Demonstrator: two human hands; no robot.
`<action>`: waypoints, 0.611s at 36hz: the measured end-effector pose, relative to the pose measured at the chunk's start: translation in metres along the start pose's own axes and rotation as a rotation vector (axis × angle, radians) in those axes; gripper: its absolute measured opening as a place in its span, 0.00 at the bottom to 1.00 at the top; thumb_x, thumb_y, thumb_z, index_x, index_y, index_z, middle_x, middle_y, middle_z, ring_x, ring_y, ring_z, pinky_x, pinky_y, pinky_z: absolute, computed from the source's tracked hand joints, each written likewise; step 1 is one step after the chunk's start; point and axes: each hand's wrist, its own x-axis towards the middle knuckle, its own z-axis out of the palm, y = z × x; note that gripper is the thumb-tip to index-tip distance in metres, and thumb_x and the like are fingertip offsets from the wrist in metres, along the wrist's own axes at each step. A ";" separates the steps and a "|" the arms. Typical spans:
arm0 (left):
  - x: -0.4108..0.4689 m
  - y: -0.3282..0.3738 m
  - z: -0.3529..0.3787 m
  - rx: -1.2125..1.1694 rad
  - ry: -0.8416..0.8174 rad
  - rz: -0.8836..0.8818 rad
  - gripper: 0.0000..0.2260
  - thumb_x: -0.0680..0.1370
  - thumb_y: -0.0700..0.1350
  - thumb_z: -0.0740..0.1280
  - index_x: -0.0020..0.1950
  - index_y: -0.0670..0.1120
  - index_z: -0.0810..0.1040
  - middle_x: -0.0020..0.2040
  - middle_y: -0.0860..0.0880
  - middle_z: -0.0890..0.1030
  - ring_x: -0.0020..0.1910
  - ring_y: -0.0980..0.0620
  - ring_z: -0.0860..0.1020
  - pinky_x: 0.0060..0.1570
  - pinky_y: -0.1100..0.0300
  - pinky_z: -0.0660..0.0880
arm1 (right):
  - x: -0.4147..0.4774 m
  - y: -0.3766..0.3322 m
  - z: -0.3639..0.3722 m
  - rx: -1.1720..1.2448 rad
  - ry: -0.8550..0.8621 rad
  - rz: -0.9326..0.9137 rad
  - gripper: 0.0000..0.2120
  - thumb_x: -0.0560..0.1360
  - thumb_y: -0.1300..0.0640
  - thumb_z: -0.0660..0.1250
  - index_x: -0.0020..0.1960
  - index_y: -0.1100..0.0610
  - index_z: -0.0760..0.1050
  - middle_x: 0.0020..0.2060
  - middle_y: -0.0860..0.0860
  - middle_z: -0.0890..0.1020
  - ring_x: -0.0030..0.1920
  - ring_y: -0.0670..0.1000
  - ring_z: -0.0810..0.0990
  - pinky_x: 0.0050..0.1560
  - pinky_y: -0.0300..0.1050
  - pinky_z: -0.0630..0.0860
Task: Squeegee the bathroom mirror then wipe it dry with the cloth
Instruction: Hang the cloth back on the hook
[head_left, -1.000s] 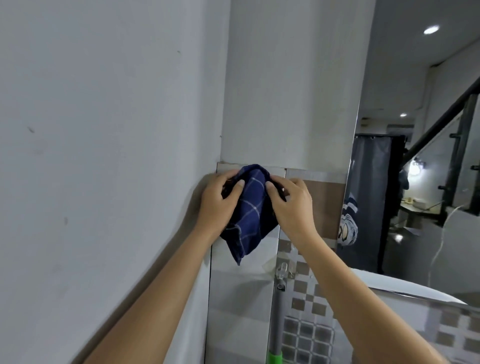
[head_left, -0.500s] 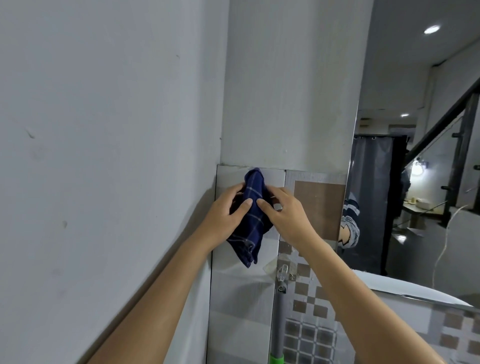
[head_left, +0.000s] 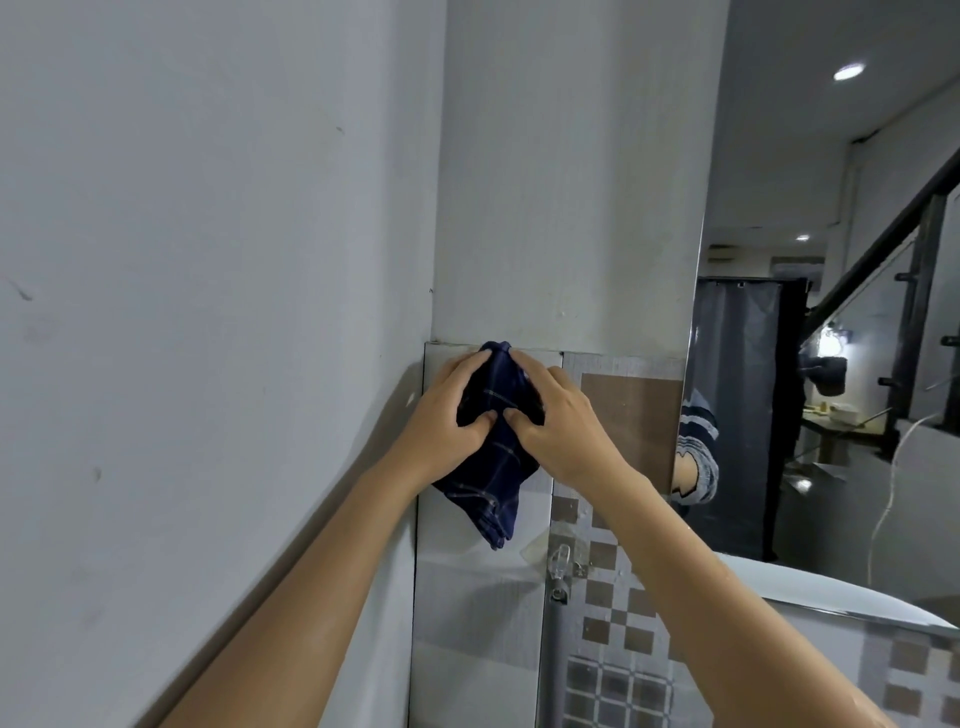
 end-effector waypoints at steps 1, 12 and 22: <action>0.002 -0.001 0.000 -0.006 -0.011 -0.016 0.26 0.76 0.39 0.64 0.72 0.49 0.61 0.69 0.52 0.66 0.66 0.57 0.66 0.62 0.71 0.63 | 0.003 0.000 -0.001 -0.017 -0.011 0.008 0.27 0.75 0.56 0.62 0.72 0.46 0.58 0.53 0.49 0.70 0.54 0.51 0.71 0.56 0.48 0.73; -0.020 -0.003 0.005 -0.178 0.025 -0.117 0.18 0.76 0.48 0.66 0.66 0.52 0.69 0.61 0.55 0.74 0.60 0.59 0.73 0.63 0.56 0.70 | -0.013 0.001 0.006 0.058 0.022 0.079 0.18 0.78 0.54 0.60 0.67 0.53 0.67 0.52 0.49 0.71 0.52 0.51 0.72 0.54 0.47 0.74; -0.038 0.000 0.009 -0.050 0.060 -0.102 0.23 0.78 0.53 0.61 0.72 0.53 0.62 0.65 0.54 0.72 0.63 0.58 0.71 0.63 0.52 0.71 | -0.036 -0.001 0.014 0.049 0.151 0.087 0.16 0.79 0.52 0.59 0.65 0.54 0.69 0.51 0.53 0.75 0.49 0.50 0.73 0.45 0.36 0.69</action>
